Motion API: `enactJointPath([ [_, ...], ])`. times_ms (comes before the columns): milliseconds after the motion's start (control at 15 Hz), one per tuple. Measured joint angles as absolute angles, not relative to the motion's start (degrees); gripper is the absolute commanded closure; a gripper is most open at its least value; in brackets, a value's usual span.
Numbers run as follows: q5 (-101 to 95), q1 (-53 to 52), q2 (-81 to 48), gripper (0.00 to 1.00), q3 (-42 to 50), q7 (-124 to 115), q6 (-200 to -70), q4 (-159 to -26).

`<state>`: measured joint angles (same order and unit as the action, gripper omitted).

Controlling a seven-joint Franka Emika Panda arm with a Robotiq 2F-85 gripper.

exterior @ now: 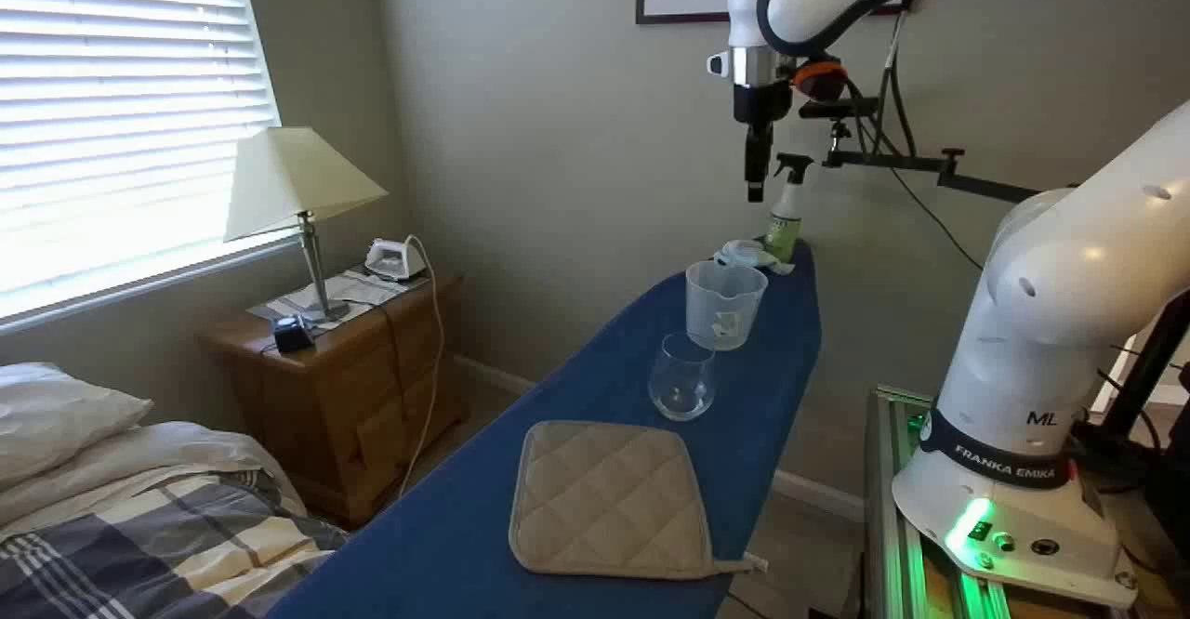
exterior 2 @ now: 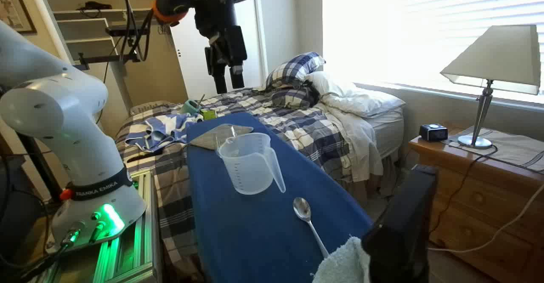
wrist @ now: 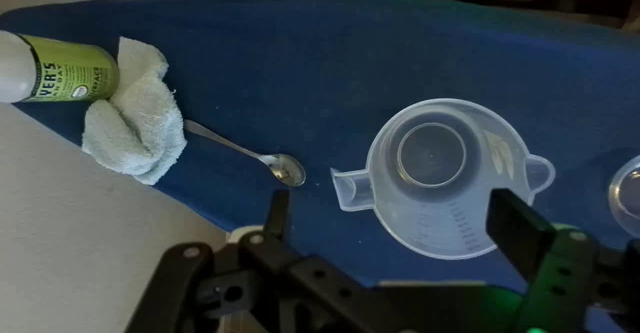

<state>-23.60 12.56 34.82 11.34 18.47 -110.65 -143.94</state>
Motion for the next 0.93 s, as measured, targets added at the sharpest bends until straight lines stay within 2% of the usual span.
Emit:
enactJointPath([
  [600,-23.6,12.57,34.69,0.0,11.44,17.77,-110.92,-143.93],
  [933,-23.3,14.86,28.13,0.0,14.6,6.74,-120.8,-143.79],
])
